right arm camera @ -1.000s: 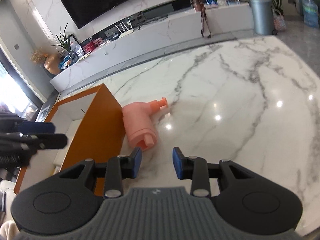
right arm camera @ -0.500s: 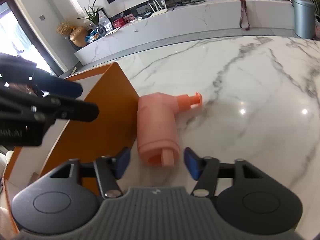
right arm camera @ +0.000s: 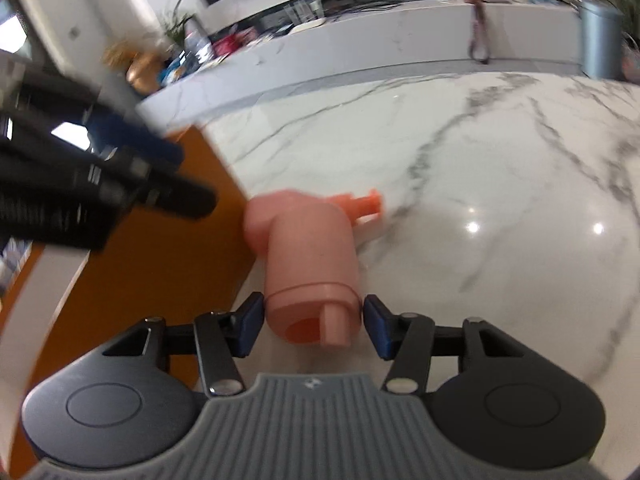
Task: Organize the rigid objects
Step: 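Grasp the pink cup with the right tool while left grasps the pink spray bottle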
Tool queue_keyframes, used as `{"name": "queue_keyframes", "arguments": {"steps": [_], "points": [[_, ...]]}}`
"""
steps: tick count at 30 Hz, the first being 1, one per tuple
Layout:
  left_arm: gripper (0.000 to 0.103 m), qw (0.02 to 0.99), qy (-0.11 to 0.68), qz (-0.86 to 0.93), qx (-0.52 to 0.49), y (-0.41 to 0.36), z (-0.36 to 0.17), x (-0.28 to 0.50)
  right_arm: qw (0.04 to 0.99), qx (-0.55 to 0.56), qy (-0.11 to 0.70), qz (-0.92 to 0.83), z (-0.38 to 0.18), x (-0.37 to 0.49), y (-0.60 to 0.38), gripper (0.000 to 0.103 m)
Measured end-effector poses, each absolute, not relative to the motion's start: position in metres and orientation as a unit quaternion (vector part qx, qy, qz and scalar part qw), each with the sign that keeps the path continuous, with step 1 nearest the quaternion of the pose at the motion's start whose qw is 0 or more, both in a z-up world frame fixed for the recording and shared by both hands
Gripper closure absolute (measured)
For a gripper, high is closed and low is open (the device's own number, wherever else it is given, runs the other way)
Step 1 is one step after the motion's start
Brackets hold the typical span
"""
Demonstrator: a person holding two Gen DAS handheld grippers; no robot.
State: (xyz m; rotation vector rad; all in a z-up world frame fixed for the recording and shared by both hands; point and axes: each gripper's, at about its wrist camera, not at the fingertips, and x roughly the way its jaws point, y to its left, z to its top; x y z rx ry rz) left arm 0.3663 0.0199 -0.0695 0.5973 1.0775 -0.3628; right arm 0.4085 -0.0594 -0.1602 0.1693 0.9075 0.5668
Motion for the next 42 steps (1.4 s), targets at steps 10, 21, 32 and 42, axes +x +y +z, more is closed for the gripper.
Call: {"name": "queue_keyframes", "arguments": {"steps": [10,21,32,42], "points": [[0.051,0.774,0.516,-0.195,0.311,-0.005,-0.093,0.39,0.892,0.153,0.389,0.172,-0.137,0.412,-0.118,0.048],[0.05,0.713,0.539,-0.198,0.401,-0.031,-0.158,0.425,0.905,0.147,0.367,0.158,-0.138,0.42,-0.124,0.048],[0.065,0.722,0.547,-0.181,0.384,-0.029,-0.173,0.437,0.908,0.139,0.349,0.185,-0.146,0.428,-0.117,0.048],[0.074,0.771,0.535,-0.164,0.303,-0.01,-0.14,0.421,0.907,0.145,0.347,0.187,-0.153,0.433,-0.114,0.047]]}}
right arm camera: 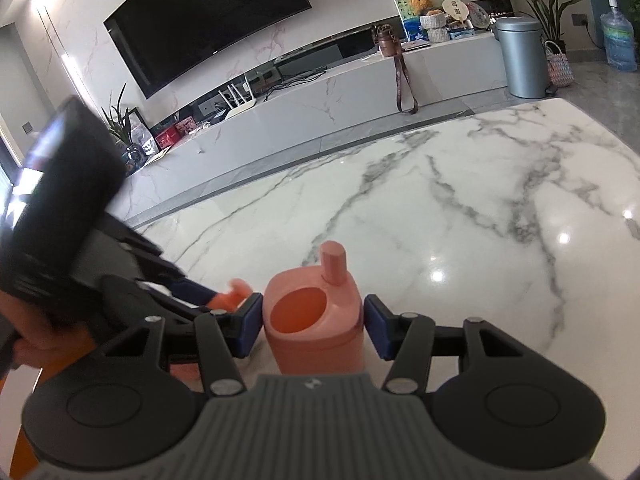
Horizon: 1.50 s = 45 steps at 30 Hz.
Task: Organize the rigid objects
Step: 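Grasp the pink cup with the right tool while left grasps the pink spray bottle, then carry the pink spray bottle and pink cup over the orange box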
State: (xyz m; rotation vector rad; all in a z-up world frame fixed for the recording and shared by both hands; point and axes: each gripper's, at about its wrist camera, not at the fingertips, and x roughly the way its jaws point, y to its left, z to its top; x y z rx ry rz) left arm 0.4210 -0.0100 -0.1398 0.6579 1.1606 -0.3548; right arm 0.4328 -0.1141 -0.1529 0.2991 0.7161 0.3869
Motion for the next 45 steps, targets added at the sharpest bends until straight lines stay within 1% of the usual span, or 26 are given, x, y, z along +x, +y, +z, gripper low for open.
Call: {"name": "queue_keyframes", "arguments": {"steps": [9,14,19,23,29,34,37,40,45], "points": [[0.074,0.851,0.482,-0.125,0.167,0.025,-0.096,0.361,0.917,0.14,0.322,0.188,-0.148,0.418,-0.118,0.047],[0.074,0.89,0.437,-0.112,0.073,0.05,-0.045,0.311,0.922,0.14,0.303,0.195,-0.139,0.393,-0.125,0.047],[0.074,0.921,0.377,-0.094,-0.01,0.092,0.011,0.25,0.923,0.133,0.284,0.22,-0.117,0.36,-0.119,0.047],[0.074,0.93,0.361,-0.052,-0.044,0.126,0.028,0.215,0.919,0.138,0.274,0.249,-0.089,0.326,-0.111,0.047],[0.074,0.937,0.342,-0.031,-0.065,0.166,0.015,0.182,0.89,0.152,0.271,0.335,-0.036,0.272,-0.085,0.048],[0.074,0.927,0.356,-0.008,-0.119,0.207,-0.012,0.164,0.867,0.094,0.279,0.403,-0.011,0.245,-0.034,0.048],[0.074,0.924,0.358,-0.009,-0.131,0.224,-0.025,0.158,0.854,0.043,0.295,0.427,-0.013,0.238,0.004,0.048],[0.074,0.921,0.362,-0.017,-0.142,0.239,-0.036,0.159,0.837,-0.014,0.315,0.447,-0.027,0.238,0.041,0.048],[0.074,0.917,0.38,-0.05,-0.111,0.25,-0.053,0.166,0.805,-0.091,0.376,0.449,-0.058,0.258,0.088,0.048]]}}
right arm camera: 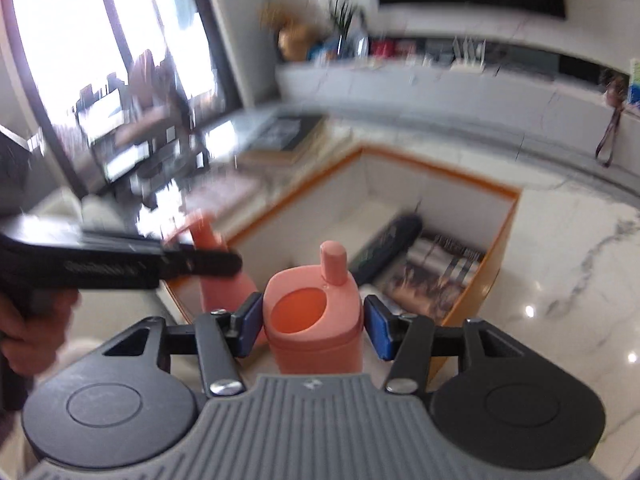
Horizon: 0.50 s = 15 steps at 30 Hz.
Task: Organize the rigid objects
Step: 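Carry the pink spray bottle and pink cup over the orange box, then lower the pink bottle and cup into the orange box, opening both tools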
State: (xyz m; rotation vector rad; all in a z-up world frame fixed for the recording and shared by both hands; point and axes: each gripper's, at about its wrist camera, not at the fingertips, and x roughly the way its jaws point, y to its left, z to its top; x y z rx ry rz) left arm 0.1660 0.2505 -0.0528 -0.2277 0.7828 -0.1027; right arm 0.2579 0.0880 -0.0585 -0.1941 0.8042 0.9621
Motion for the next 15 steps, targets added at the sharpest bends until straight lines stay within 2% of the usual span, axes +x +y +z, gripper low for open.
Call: {"name": "queue_keyframes", "arguments": {"steps": [8,15], "points": [[0.074,0.905,0.407,-0.096,-0.081,0.252,-0.084,0.173,0.776,-0.117,0.432,0.444,-0.089,0.291,0.113,0.048],[0.074,0.899,0.417,-0.117,-0.064,0.249,-0.091,0.174,0.757,-0.17,0.439,0.454,-0.097,0.29,0.128,0.048]]}}
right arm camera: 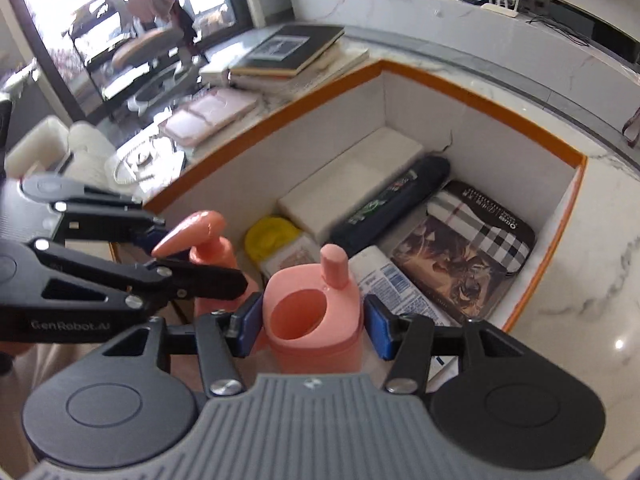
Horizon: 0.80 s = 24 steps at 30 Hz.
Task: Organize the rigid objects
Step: 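Lower the pink bottle and cup into the orange box, opening both tools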
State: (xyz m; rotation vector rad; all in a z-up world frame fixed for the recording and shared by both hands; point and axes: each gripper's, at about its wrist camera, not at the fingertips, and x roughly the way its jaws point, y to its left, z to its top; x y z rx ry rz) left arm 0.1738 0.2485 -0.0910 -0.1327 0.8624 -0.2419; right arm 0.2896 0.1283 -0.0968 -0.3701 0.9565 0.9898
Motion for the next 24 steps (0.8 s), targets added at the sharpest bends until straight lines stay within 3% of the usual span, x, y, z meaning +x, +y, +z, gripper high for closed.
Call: {"name": "queue_keyframes", "arguments": {"steps": [8,15,24], "points": [[0.074,0.884,0.432,-0.179,0.019,0.238,-0.093,0.173,0.697,-0.246,0.473,0.479,-0.105,0.283,0.141,0.048],[0.071,0.869,0.453,-0.199,-0.001,0.246,-0.091,0.176,0.681,-0.249,0.493,0.48,-0.102,0.287,0.141,0.047],[0.052,0.886,0.429,-0.165,-0.058,0.255,-0.07,0.168,0.674,-0.254,0.525,0.455,-0.099,0.282,0.148,0.048]]}}
